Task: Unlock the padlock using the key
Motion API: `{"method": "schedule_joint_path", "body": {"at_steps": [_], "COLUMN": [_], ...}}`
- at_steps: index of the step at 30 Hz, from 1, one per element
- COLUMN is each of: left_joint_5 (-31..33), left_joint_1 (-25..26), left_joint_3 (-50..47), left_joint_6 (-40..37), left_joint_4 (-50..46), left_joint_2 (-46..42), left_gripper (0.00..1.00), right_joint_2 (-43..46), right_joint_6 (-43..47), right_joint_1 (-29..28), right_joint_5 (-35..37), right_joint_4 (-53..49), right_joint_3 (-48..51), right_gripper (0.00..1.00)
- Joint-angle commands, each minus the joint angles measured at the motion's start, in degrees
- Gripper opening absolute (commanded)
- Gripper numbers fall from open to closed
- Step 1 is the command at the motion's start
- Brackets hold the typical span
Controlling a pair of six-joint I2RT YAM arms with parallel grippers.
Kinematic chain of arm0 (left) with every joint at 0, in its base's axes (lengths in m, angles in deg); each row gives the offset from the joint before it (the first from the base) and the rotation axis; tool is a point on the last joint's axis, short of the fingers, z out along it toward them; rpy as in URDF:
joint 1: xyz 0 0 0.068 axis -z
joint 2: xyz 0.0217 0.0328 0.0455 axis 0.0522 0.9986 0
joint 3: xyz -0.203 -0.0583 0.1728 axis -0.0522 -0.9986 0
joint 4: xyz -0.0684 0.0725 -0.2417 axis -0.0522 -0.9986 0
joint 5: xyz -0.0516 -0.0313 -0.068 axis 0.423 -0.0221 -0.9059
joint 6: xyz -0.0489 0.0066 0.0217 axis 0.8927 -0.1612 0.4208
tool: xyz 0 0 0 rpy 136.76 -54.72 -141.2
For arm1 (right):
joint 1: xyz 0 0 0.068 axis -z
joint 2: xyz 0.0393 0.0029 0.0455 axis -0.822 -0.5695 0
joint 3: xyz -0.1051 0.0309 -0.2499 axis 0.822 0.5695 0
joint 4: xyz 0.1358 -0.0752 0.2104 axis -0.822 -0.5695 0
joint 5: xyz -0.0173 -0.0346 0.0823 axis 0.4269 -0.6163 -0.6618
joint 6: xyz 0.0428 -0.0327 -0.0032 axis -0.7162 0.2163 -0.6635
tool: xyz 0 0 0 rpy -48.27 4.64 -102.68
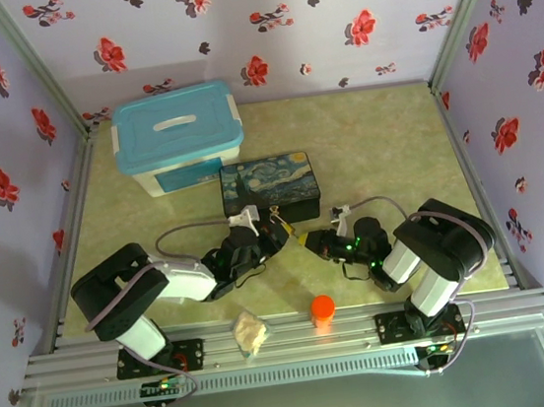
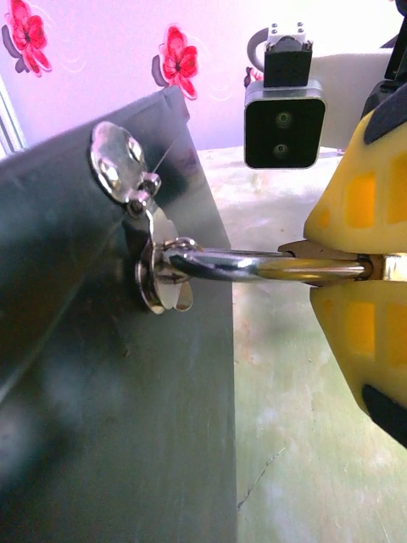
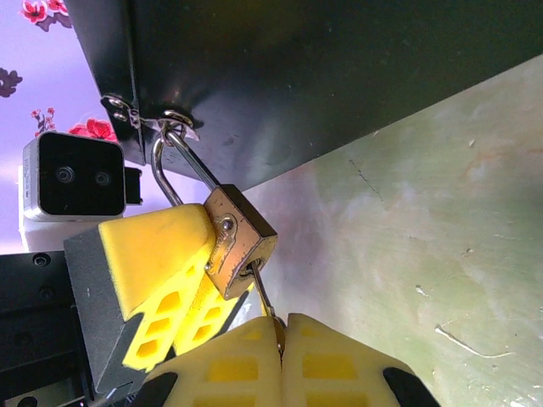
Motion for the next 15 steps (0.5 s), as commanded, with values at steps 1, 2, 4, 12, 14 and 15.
{"method": "schedule_joint_path", "body": {"at_steps": [1, 2, 4, 12, 14, 15], "left_joint_5": [-1.9, -2.2, -2.5, -3.1, -4.0, -4.6], "left_joint_1": [0.8, 1.0, 1.3, 2.3, 2.6, 2.7], "left_joint_3": [1.5, 1.7, 2.0, 2.2, 2.8, 3.0], "left_joint_6": [0.3, 0.5, 0.6, 1.3, 1.5, 1.6], "left_joint_4": [6.0, 6.6, 7.8, 10.3, 11.7, 12.2], "left_joint_2": [1.1, 1.4, 1.9, 1.8, 2.3, 2.7], "left_gripper": [0.0, 0.0, 0.0, 0.0, 0.0, 0.0], "right_joint_2": [0.5, 0.2, 0.1, 1.7, 1.5, 1.6], "right_joint_6": [-0.4, -0.5, -0.7, -0.4, -1.0, -1.2], "right_joint_1": [0.7, 0.6, 0.7, 6.4, 7.3, 7.6], "right_joint_5": [-1.4, -1.7, -2.4, -6.9, -9.8, -11.5], "right_joint_4": [2.5, 2.5, 2.5, 2.5, 2.5, 2.5], "right_joint_3": [-1.9, -2.3, -3.0, -2.2, -3.6, -4.2], "right_gripper": [0.0, 0.0, 0.0, 0.0, 0.0, 0.0]}}
